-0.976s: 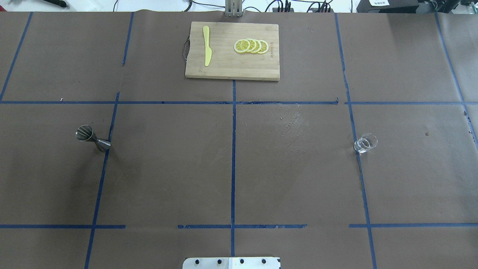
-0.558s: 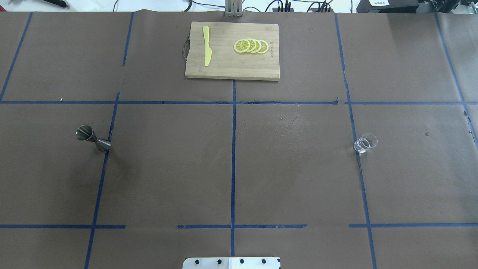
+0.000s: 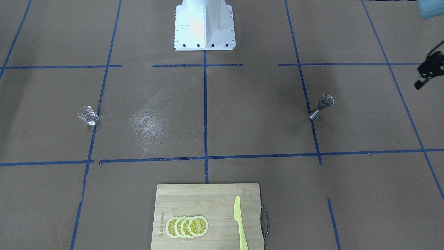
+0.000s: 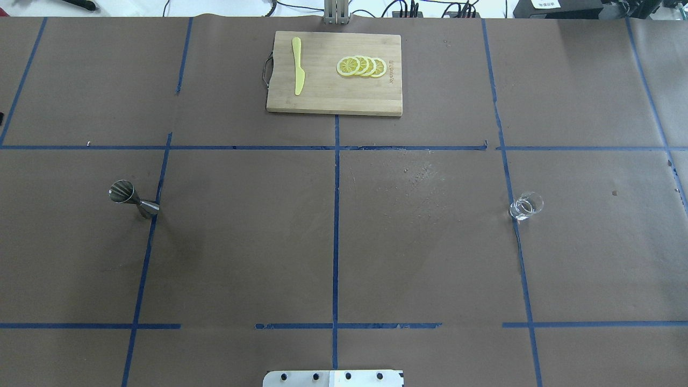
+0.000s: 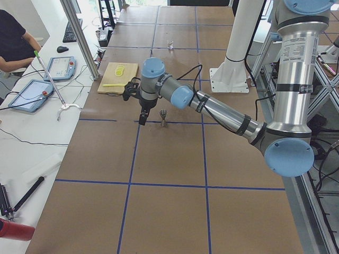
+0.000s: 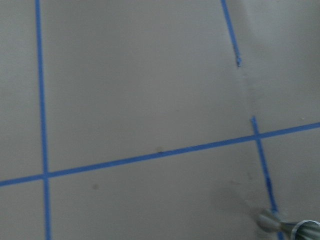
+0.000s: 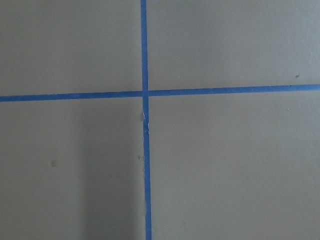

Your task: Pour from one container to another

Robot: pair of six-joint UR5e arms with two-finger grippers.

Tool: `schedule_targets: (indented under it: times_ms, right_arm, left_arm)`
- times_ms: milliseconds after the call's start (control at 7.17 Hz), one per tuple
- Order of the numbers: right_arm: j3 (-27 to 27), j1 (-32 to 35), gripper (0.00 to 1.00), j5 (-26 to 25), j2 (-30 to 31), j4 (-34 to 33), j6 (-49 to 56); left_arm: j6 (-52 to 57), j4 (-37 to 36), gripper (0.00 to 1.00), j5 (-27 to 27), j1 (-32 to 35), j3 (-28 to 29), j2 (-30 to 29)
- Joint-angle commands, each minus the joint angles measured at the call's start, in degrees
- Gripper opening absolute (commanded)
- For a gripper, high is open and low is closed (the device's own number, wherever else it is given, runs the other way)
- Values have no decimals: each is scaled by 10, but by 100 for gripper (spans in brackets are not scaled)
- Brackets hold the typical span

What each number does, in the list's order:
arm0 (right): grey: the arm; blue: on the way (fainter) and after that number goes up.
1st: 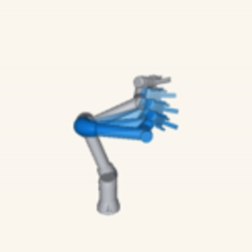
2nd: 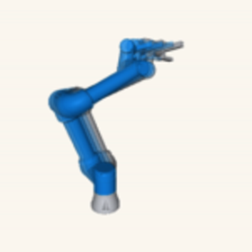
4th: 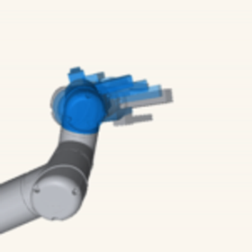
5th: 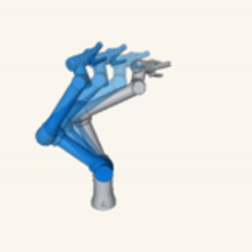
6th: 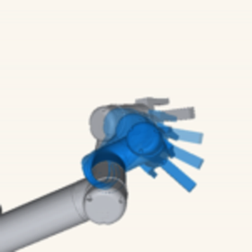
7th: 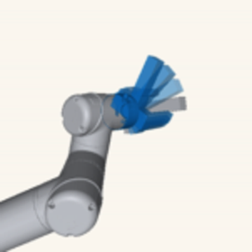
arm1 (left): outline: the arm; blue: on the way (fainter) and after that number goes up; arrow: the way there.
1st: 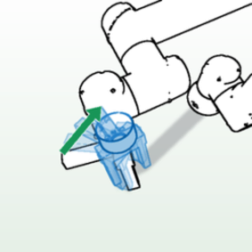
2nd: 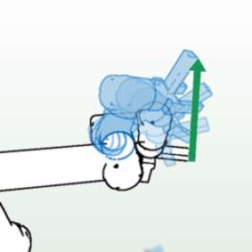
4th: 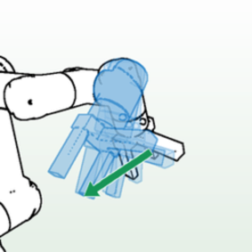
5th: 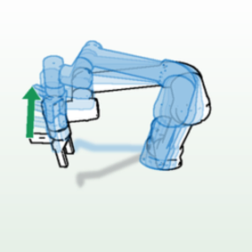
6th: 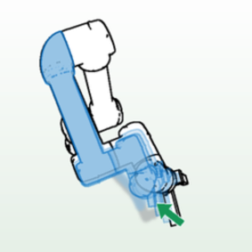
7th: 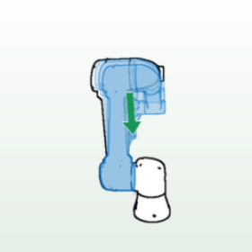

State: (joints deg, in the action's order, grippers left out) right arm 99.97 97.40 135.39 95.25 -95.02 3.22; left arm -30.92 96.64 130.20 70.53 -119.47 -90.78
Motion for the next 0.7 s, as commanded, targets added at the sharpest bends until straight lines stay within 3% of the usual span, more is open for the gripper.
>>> schedule_targets:
  times_ms: [0,279,558]
  right_arm:
    - [1,-3,100,2,-11,-3,-1]
    - [1,-5,100,6,-9,0,-14]
    - [0,-36,100,-1,-16,0,-56]
  left_arm:
    - [-171,7,100,-77,-118,-83,9]
    - [-342,59,100,-215,-243,-132,48]
    - [-446,177,100,-346,-351,-138,127]
